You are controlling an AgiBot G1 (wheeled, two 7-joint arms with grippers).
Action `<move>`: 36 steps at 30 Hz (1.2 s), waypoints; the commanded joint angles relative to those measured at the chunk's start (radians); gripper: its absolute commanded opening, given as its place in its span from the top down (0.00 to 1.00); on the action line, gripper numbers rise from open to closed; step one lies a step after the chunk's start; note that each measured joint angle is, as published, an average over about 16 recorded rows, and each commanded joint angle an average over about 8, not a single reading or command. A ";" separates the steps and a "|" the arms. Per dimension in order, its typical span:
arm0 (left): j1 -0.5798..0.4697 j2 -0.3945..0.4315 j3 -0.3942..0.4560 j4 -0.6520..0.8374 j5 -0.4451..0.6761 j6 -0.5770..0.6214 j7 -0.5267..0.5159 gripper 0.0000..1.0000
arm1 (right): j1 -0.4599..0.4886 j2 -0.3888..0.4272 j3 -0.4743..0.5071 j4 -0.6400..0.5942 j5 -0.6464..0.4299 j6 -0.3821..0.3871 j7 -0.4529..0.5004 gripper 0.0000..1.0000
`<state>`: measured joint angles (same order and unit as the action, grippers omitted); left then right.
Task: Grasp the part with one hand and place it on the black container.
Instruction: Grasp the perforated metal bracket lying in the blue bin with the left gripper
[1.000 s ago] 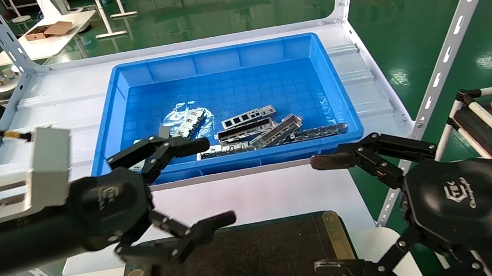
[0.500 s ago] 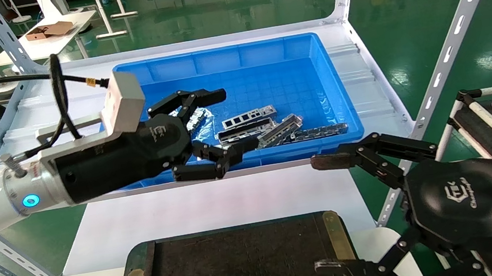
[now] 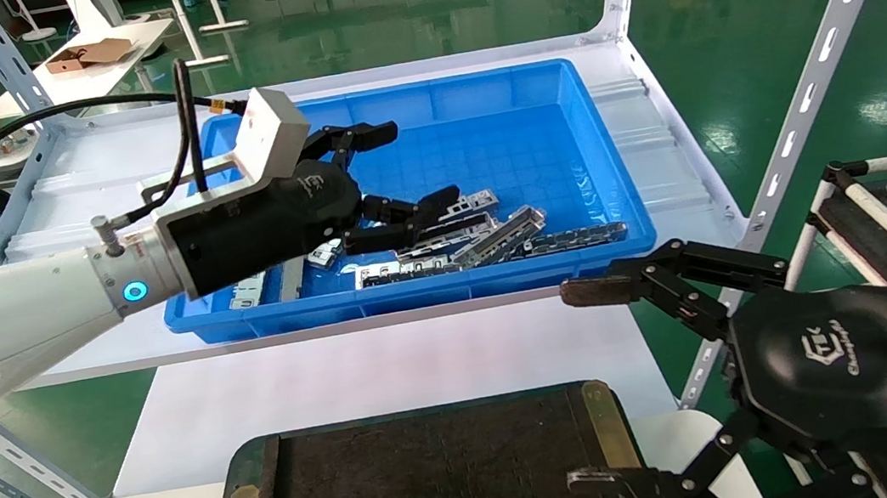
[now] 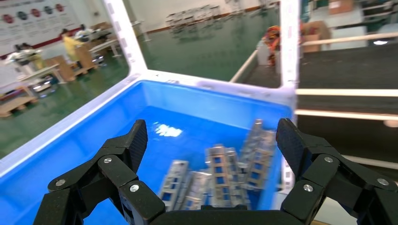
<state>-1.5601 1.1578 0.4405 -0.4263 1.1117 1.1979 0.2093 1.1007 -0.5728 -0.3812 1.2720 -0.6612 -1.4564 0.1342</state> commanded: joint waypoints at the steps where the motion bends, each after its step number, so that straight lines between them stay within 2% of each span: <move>1: -0.024 0.022 0.002 0.055 0.008 -0.015 0.031 0.00 | 0.000 0.000 0.000 0.000 0.000 0.000 0.000 0.00; 9: -0.085 0.113 0.008 0.242 0.034 -0.133 0.132 0.00 | 0.000 0.000 0.000 0.000 0.000 0.000 0.000 0.00; 16: -0.103 0.184 0.011 0.336 0.044 -0.305 0.181 0.00 | 0.000 0.000 0.000 0.000 0.000 0.000 0.000 0.00; 22: -0.082 0.208 0.026 0.319 0.043 -0.403 0.179 0.00 | 0.000 0.000 0.000 0.000 0.000 0.000 0.000 0.00; 34: -0.022 0.214 0.123 0.207 0.013 -0.476 0.092 0.00 | 0.000 0.000 0.000 0.000 0.000 0.000 0.000 0.00; 35: -0.019 0.214 0.134 0.199 0.009 -0.483 0.084 0.00 | 0.000 0.000 0.000 0.000 0.000 0.000 0.000 0.06; 36: -0.016 0.214 0.144 0.192 0.004 -0.489 0.076 0.00 | 0.000 0.000 0.000 0.000 0.000 0.000 0.000 0.19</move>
<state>-1.5780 1.3710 0.5854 -0.2312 1.1136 0.7080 0.2867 1.1008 -0.5727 -0.3816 1.2720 -0.6610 -1.4563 0.1340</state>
